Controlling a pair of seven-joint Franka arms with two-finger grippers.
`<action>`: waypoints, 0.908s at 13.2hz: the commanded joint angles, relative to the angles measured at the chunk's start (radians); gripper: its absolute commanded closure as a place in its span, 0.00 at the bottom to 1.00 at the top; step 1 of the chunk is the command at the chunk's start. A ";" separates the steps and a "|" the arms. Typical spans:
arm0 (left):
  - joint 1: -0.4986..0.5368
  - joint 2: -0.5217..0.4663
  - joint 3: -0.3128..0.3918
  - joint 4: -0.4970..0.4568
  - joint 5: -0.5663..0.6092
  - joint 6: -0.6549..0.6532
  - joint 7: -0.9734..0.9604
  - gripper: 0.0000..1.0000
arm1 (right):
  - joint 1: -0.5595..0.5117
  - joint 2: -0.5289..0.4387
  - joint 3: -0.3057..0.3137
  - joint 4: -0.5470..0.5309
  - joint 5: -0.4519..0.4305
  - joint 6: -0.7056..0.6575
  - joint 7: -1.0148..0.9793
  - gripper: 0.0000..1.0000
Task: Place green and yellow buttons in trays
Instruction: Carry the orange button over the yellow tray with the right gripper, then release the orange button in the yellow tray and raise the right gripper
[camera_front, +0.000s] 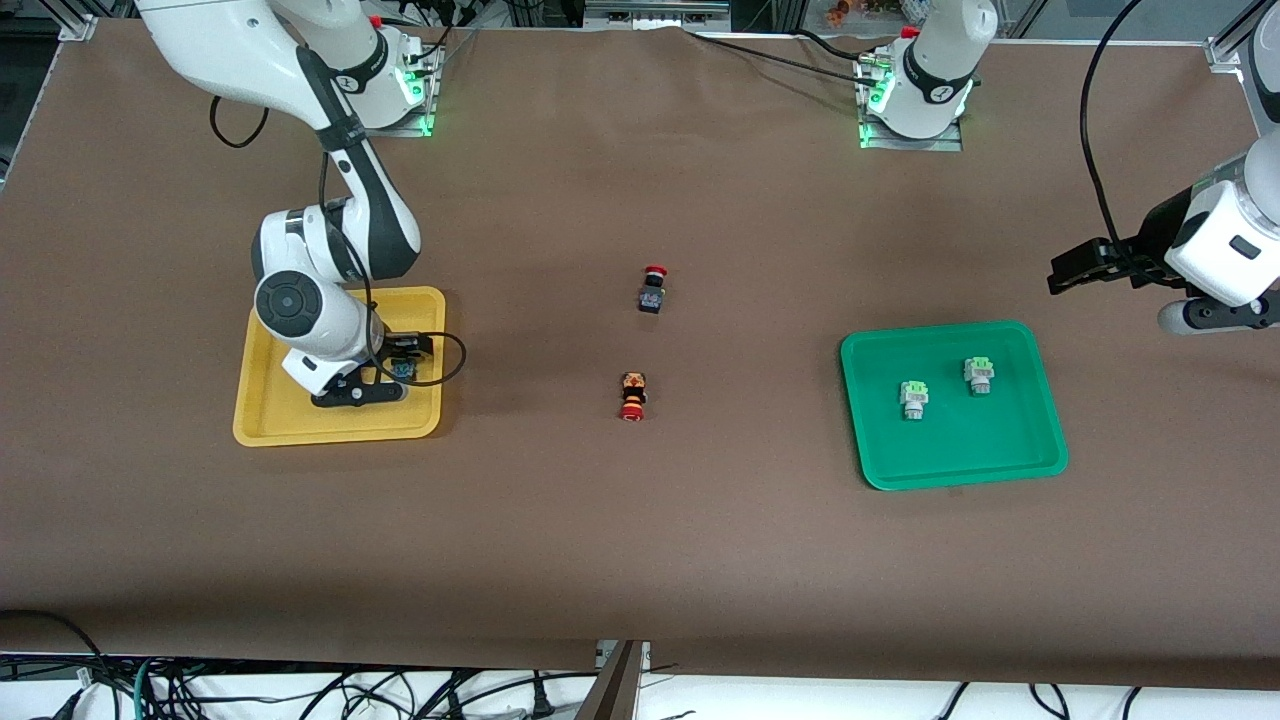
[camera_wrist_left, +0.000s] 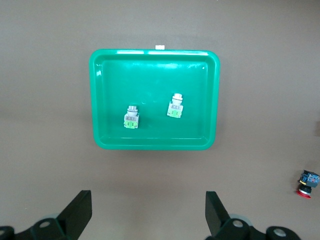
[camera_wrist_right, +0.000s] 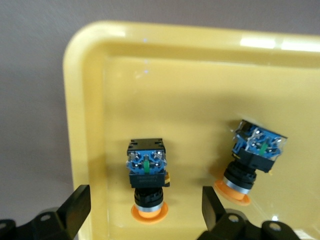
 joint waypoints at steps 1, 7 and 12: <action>-0.006 0.025 -0.001 0.058 0.008 -0.029 0.008 0.00 | -0.005 -0.068 0.011 0.046 0.007 -0.079 -0.013 0.01; -0.005 0.031 -0.001 0.061 0.002 -0.030 0.008 0.00 | -0.007 -0.093 -0.022 0.253 0.004 -0.194 -0.019 0.01; -0.006 0.031 -0.001 0.061 0.000 -0.030 0.008 0.00 | -0.007 -0.292 -0.025 0.333 0.004 -0.514 0.004 0.01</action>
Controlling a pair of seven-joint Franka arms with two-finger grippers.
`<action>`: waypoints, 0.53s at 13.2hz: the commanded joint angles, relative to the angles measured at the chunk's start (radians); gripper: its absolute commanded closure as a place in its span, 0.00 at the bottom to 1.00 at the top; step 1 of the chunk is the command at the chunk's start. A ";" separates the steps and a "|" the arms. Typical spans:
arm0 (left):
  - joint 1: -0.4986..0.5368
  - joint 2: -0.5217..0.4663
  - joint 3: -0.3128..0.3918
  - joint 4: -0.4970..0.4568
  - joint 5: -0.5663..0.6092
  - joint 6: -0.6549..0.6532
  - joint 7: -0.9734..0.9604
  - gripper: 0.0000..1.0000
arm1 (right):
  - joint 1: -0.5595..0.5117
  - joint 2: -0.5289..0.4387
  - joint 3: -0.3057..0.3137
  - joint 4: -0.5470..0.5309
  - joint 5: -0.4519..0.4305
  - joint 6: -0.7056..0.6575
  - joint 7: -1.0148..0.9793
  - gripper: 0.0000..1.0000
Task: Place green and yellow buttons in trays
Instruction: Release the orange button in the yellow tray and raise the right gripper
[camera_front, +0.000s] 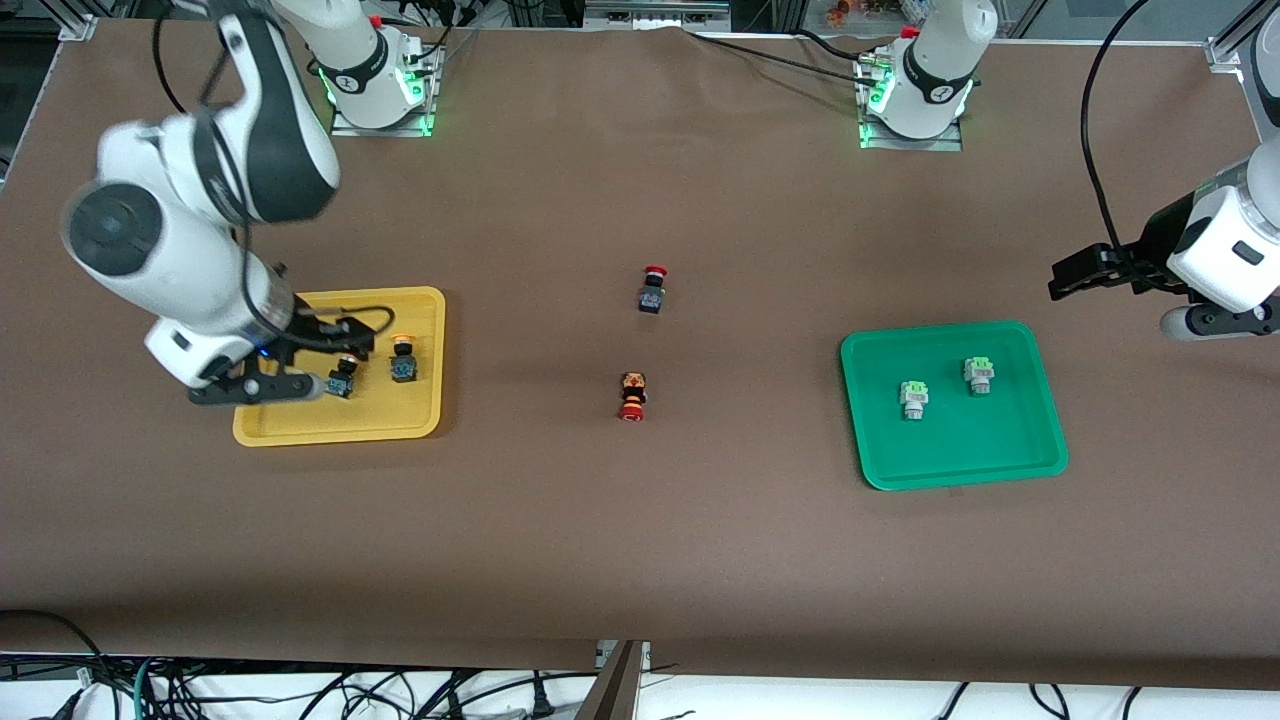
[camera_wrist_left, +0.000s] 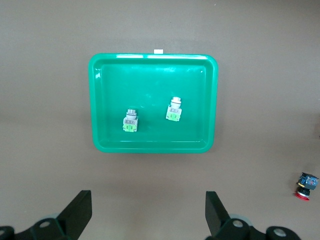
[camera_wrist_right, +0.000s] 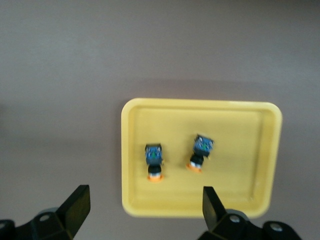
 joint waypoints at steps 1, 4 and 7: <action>-0.003 0.018 0.000 0.041 0.005 -0.029 0.008 0.00 | -0.005 -0.141 -0.012 -0.031 0.002 -0.094 0.005 0.01; -0.003 0.018 0.000 0.041 0.005 -0.029 0.008 0.00 | -0.041 -0.184 -0.010 -0.029 -0.002 -0.146 -0.011 0.01; -0.003 0.018 0.000 0.041 0.005 -0.029 0.008 0.00 | -0.194 -0.207 0.124 -0.029 -0.008 -0.169 -0.038 0.01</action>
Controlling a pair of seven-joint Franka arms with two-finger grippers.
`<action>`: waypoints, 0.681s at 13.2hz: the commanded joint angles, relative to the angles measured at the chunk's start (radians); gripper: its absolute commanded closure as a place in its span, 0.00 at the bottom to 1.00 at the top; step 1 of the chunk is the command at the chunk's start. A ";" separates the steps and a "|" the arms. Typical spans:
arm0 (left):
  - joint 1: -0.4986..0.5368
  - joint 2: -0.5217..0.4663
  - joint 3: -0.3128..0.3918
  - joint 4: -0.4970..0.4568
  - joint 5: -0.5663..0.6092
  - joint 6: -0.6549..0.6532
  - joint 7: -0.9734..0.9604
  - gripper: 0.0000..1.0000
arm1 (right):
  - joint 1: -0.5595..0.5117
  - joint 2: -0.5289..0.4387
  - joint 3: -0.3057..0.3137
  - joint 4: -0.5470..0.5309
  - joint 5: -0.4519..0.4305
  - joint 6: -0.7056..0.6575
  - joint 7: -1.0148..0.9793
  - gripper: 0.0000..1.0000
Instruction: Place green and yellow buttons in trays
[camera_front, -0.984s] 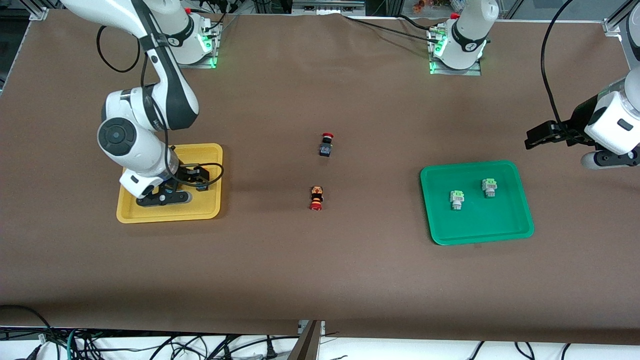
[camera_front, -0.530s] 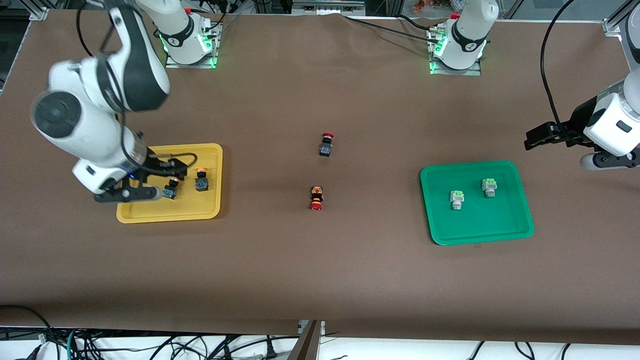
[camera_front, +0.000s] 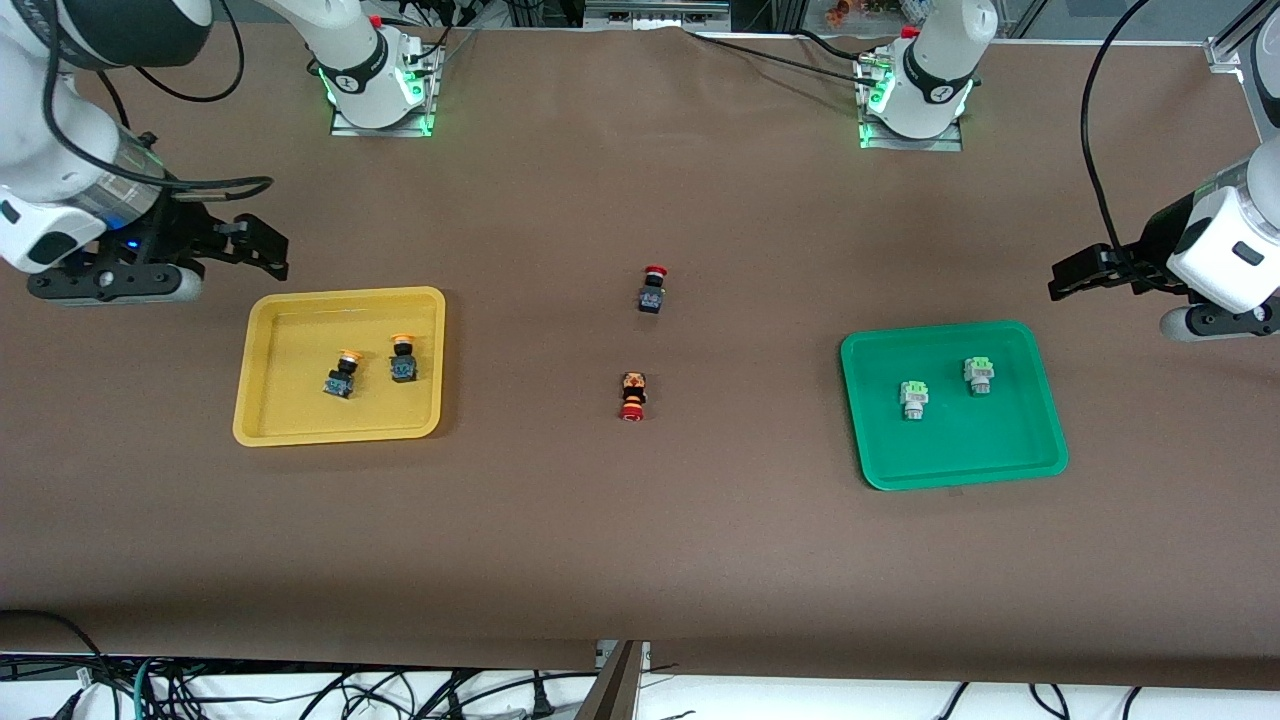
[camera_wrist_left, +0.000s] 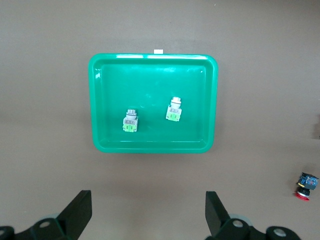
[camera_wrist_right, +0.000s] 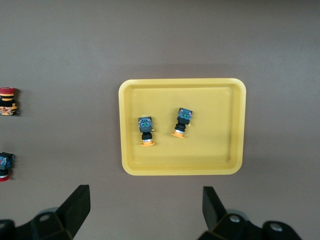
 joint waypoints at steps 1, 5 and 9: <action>-0.003 0.017 0.000 0.039 0.005 -0.028 0.008 0.00 | -0.169 -0.024 0.157 -0.020 -0.008 -0.014 -0.031 0.01; -0.004 0.017 0.000 0.039 0.005 -0.028 0.008 0.00 | -0.194 -0.031 0.179 -0.014 -0.009 -0.014 -0.035 0.01; -0.004 0.017 0.000 0.039 0.006 -0.028 0.008 0.00 | -0.194 -0.023 0.177 -0.007 -0.032 -0.003 -0.035 0.01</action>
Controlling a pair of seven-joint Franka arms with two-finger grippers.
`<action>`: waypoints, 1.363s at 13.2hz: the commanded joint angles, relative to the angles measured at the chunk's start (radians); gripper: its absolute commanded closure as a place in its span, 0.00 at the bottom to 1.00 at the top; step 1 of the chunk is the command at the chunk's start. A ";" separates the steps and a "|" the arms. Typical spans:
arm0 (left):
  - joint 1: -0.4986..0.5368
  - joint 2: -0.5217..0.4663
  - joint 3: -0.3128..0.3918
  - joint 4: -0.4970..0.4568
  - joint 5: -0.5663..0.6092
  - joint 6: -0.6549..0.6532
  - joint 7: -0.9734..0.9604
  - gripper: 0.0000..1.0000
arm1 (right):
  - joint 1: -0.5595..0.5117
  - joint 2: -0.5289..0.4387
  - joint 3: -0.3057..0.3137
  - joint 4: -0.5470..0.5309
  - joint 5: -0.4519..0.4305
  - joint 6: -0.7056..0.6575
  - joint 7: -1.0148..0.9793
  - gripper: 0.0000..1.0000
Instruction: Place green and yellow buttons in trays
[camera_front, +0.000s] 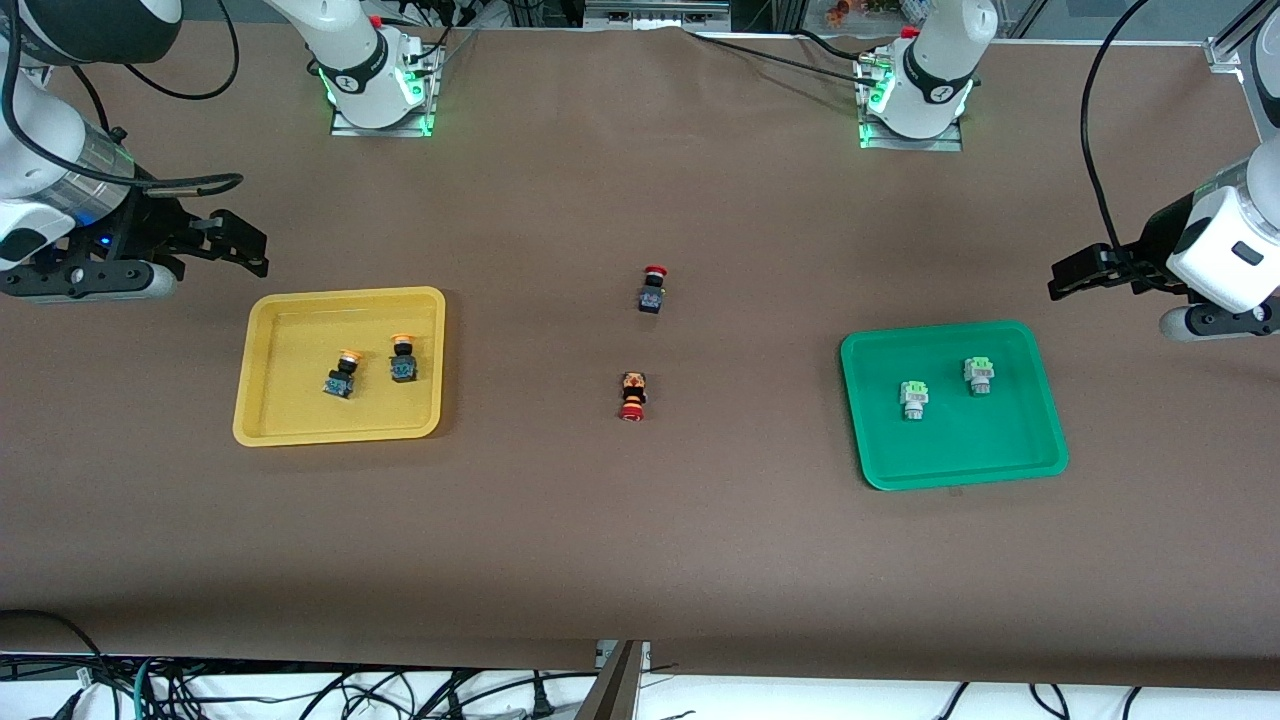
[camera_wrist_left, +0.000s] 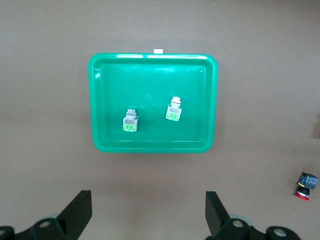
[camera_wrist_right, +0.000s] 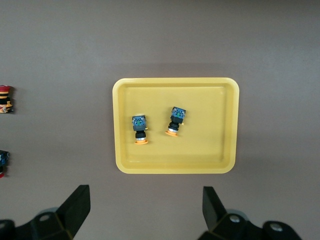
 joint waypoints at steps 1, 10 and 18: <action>-0.004 0.017 0.000 0.039 0.008 -0.027 0.008 0.00 | -0.022 -0.014 0.019 0.011 -0.015 -0.001 -0.012 0.01; -0.004 0.017 0.000 0.039 0.008 -0.027 0.007 0.00 | -0.023 0.030 0.019 0.074 -0.019 0.004 -0.001 0.01; -0.005 0.019 -0.001 0.049 0.006 -0.027 0.007 0.00 | -0.019 0.035 0.020 0.075 -0.025 0.019 0.007 0.01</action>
